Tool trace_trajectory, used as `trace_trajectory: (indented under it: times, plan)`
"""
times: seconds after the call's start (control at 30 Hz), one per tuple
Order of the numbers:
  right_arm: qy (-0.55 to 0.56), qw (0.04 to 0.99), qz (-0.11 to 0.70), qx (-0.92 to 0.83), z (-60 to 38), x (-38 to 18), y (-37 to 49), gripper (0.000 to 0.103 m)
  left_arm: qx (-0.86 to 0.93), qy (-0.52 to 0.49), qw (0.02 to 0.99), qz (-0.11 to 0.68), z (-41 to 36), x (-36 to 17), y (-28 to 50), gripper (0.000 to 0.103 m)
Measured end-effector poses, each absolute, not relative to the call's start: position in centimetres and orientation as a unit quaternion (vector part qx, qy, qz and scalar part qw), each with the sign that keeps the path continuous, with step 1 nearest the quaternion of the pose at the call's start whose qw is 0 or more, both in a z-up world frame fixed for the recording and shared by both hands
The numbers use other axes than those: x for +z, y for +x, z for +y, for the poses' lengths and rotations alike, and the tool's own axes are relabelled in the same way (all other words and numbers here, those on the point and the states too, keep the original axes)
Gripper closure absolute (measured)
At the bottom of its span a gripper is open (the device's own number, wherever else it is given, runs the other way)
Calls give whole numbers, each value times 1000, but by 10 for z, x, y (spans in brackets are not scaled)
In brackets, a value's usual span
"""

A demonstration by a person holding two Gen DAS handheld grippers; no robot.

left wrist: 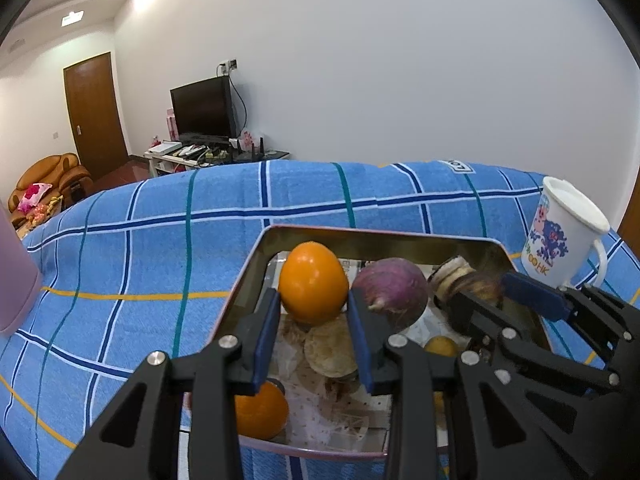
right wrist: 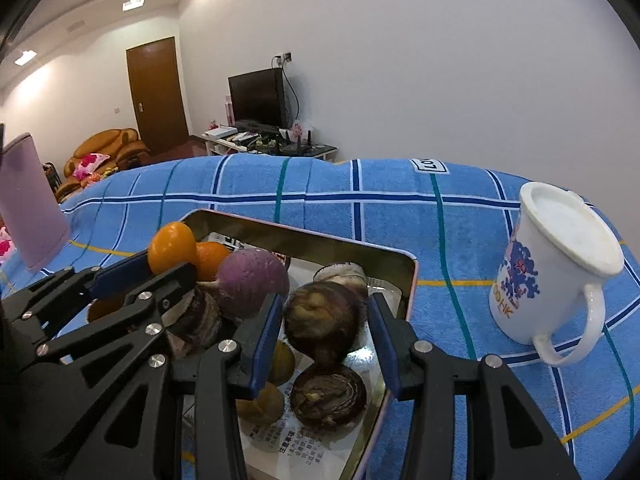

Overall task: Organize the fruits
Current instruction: 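Open both tools to drop the small orange and root into the tin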

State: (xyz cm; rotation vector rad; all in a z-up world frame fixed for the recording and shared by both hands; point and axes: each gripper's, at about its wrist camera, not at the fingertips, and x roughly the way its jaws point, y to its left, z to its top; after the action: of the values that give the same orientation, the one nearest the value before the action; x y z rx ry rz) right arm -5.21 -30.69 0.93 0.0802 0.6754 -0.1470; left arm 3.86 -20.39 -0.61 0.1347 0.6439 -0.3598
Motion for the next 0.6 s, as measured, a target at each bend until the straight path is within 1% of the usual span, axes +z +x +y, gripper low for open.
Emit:
trace_trajectory:
  times: [0.1,0.17,0.23,0.33,0.4,0.43,0.47,0.5,0.53,0.57,0.6]
  plan:
    - [50,941,330,-54,-308,10,-60,55,-175,68,931,314,-203,-6,39,67]
    - [57,942,327,-47,-309,11,-68,50,-179,69,930,313,-204,-6,39,67]
    - [64,946,317,-37,-310,14,-79,46,-180,69,930,313,-203,-6,38,67]
    - [88,951,294,-43,-314,22,-96,37,-181,72,930,311,-204,-6,36,67]
    - [109,955,271,-54,-320,28,-106,37,-182,78,930,309,-205,-6,33,65]
    - [124,957,255,-67,-325,32,-113,37,-187,80,930,307,-205,-5,32,60]
    - [136,957,243,-77,-329,33,-118,37,-193,83,929,305,-205,-5,28,45]
    - [151,957,232,-92,-333,34,-123,37,-198,86,930,298,-206,-4,24,38]
    - [166,954,223,-109,-338,34,-127,37,-199,90,932,288,-207,-3,20,27]
    - [177,953,216,-120,-340,32,-130,37,-198,94,938,269,-207,0,12,21]
    - [180,953,212,-123,-341,33,-131,37,-195,96,944,247,-206,4,3,19]
